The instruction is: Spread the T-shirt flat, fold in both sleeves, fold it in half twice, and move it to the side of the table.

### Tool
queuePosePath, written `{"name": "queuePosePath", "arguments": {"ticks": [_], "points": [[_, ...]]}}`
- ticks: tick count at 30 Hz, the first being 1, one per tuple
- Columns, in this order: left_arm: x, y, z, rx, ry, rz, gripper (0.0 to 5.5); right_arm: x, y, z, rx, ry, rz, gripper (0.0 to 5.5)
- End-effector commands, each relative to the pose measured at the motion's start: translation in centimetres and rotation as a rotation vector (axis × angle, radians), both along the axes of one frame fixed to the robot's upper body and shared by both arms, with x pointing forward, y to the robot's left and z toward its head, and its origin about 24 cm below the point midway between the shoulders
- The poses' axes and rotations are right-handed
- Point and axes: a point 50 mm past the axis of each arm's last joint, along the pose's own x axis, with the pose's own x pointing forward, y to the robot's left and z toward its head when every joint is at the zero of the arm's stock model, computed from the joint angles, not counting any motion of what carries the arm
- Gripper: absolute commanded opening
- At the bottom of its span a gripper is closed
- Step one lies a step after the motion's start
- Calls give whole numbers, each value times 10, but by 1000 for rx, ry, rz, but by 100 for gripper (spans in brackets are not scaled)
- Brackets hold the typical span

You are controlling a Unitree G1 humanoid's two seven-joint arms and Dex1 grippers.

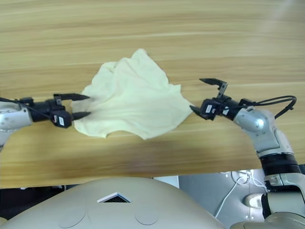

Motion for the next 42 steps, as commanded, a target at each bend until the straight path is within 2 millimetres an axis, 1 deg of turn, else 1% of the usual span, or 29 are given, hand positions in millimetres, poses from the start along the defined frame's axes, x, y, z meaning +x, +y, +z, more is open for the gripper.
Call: {"name": "queuePosePath", "arguments": {"ticks": [1, 3, 4, 5, 8, 11, 14, 19, 23, 27, 30, 37, 38, 42], "points": [[2, 10, 37, -20, -124, 25, 293, -3, 7, 17, 50, -48, 74, 539], [-3, 8, 47, -55, -144, 0, 293, -10, 12, 28, 99, -75, 125, 539], [-10, 5, 47, -80, -120, -25, 293, -15, 17, 33, 128, -83, 164, 539], [-17, 2, 44, -99, -85, -47, 293, -20, 21, 36, 154, -79, 196, 539], [-39, -1, 21, -54, 71, -94, 293, -37, 37, 37, 197, -36, 307, 539], [-55, 0, -2, 21, 189, -104, 293, -53, 52, 28, 173, 48, 396, 539], [-67, -3, -19, 63, 243, -117, 293, -61, 61, 9, 83, 139, 439, 539], [-68, 0, -35, 123, 253, -75, 293, -65, 65, -15, -86, 223, 454, 539], [-65, 4, -46, 178, 249, -41, 293, -66, 64, -26, -144, 265, 446, 539], [-54, 6, -48, 240, 210, -21, 293, -60, 59, -29, -183, 255, 401, 479], [-53, 7, -52, 272, 217, -22, 293, -58, 59, -29, -187, 245, 389, 421], [-54, 2, -57, 280, 230, -48, 402, -58, 61, -31, -188, 244, 383, 277], [-54, 2, -57, 275, 232, -56, 378, -58, 61, -31, -189, 245, 382, 261], [-56, 1, -57, 266, 238, -71, 316, -57, 61, -31, -183, 244, 379, 188]]}}
